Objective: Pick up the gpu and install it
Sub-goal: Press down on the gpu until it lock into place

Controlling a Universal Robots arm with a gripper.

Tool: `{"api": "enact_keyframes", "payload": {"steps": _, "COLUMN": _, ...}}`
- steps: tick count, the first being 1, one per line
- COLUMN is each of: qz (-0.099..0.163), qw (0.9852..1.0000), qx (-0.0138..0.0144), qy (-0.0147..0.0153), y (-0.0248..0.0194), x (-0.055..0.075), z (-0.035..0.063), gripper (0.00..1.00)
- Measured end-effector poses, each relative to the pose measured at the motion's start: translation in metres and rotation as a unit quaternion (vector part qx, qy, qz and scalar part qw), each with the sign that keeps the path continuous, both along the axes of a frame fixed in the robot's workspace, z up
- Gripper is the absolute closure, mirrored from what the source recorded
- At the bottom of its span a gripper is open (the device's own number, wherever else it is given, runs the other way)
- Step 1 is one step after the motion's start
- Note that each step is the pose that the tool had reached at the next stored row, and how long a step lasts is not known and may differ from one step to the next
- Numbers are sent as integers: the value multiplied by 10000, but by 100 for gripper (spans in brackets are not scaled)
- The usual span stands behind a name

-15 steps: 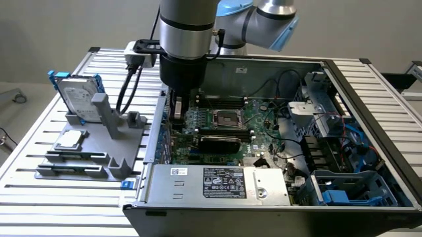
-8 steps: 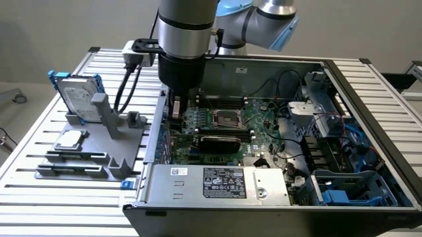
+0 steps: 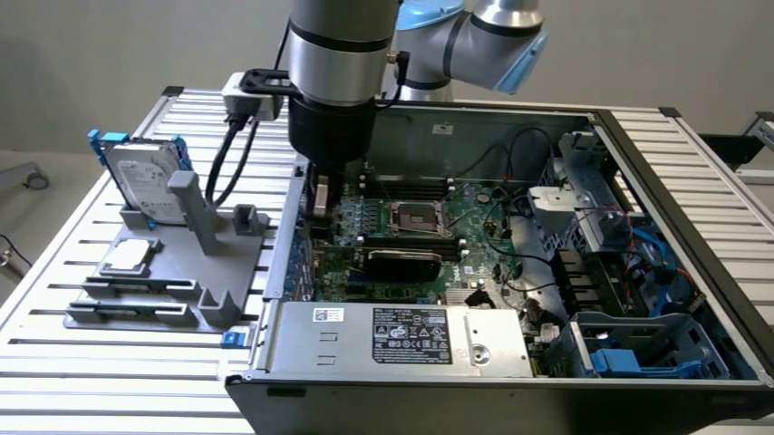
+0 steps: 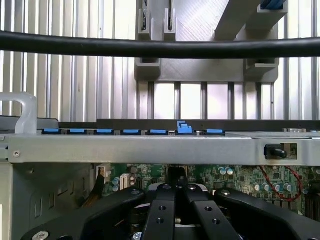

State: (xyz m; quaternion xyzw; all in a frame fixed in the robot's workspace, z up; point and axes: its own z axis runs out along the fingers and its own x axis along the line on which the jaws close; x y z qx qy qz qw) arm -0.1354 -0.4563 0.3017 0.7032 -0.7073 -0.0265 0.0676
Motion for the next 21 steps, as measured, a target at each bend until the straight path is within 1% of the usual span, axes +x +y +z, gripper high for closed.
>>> {"api": "enact_keyframes", "payload": {"steps": 8, "qz": -141, "qw": 9999, "qx": -4, "qy": -1, "y": 0, "x": -36, "z": -1, "gripper": 89}}
{"api": "enact_keyframes", "payload": {"steps": 15, "qz": -224, "qw": 9997, "qx": -35, "qy": -1, "y": 5, "x": -40, "z": 1, "gripper": 89}}
{"api": "enact_keyframes", "payload": {"steps": 21, "qz": -302, "qw": 9995, "qx": -42, "qy": -1, "y": 24, "x": -40, "z": 6, "gripper": 89}}
